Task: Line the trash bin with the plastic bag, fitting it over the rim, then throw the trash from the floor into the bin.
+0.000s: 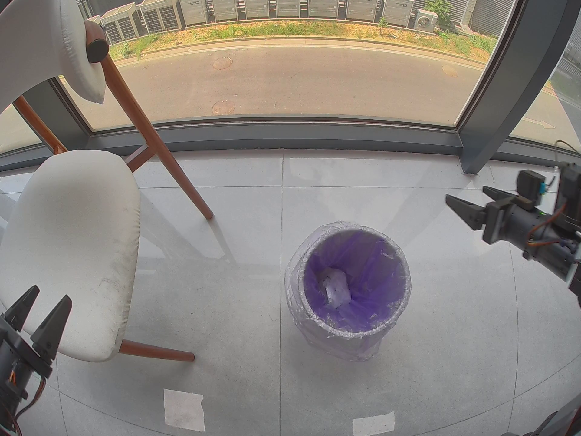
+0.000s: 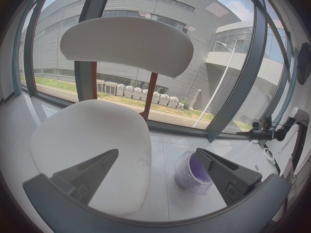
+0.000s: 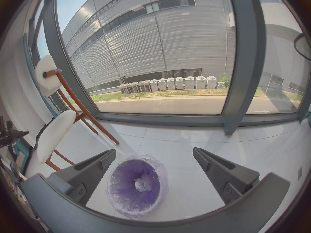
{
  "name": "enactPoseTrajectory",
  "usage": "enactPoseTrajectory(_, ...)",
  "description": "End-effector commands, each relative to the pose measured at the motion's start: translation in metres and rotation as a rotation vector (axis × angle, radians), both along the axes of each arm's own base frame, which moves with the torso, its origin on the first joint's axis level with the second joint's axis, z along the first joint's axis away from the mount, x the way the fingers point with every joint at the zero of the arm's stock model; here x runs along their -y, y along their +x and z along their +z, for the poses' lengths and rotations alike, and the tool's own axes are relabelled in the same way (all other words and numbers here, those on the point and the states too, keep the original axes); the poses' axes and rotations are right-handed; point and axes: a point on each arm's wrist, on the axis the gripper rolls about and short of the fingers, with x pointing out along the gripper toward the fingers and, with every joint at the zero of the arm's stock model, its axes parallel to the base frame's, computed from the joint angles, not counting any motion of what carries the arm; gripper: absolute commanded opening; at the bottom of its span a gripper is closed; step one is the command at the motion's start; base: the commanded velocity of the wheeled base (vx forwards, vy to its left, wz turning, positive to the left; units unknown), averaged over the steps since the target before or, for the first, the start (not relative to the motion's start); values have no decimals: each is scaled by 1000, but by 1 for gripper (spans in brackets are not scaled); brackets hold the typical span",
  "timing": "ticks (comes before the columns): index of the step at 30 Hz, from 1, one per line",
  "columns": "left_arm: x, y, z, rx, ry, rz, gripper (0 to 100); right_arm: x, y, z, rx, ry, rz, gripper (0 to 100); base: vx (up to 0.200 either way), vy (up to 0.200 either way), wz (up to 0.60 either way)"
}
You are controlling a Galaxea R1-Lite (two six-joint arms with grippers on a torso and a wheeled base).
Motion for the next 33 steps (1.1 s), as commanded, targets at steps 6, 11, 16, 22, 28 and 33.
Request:
enactPoseTrajectory(6, 1, -80, -72, 48, 127, 5, 100, 68, -257, -101, 237, -21, -157, 100, 0, 0, 0)
enactPoseTrajectory(11, 1, -80, -75, 33, 202, 11, 100, 70, -254, -121, 100, -68, -267, 100, 0, 0, 0)
enactPoseTrajectory(16, -2, -80, -76, 18, 213, 163, 100, 69, -255, -121, 81, 41, -387, 100, 0, 0, 0)
enactPoseTrajectory(22, -6, -80, -76, -7, 202, 322, 100, 67, -262, -127, 121, -10, -355, 100, 0, 0, 0)
enactPoseTrajectory(28, -10, -80, -76, -24, 179, 485, 100, 67, -262, -127, 141, 8, -393, 100, 0, 0, 0)
enactPoseTrajectory(33, -8, -80, -76, -13, 175, 390, 100, 67, -262, -127, 145, 1, -392, 100, 0, 0, 0)
